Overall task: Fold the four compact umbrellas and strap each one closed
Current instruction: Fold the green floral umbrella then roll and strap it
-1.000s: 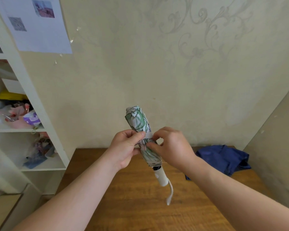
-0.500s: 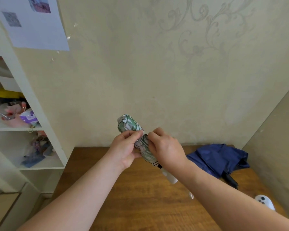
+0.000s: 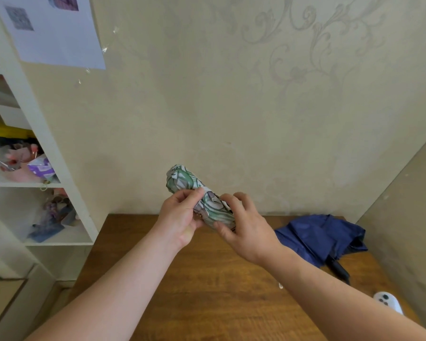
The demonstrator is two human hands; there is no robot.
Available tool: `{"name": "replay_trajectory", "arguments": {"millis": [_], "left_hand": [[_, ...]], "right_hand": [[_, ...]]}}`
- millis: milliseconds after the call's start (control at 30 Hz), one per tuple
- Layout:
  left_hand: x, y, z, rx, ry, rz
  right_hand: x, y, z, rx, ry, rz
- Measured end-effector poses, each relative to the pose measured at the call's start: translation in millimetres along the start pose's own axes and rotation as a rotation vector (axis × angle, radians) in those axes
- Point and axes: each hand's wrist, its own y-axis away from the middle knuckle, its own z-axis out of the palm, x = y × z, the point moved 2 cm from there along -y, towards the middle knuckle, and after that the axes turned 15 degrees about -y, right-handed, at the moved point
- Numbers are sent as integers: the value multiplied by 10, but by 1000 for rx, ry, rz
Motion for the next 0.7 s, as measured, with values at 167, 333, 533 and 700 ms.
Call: {"name": "replay_trajectory", "arguments": {"millis": [167,333,533,700], "left_hand": [[61,69,45,-130,-11,5],[-27,134,22,-165,-284,0],[-34,61,-47,94,-559,146],[-51,45,-70,87,-442,112]], "right_hand": [[-51,31,78,-58,-56,-16],[12,-54,-70,-14,-194,51],[-22,-63,-175,-19,-250,132],[-105,-84,-237,5,-428,221]]}}
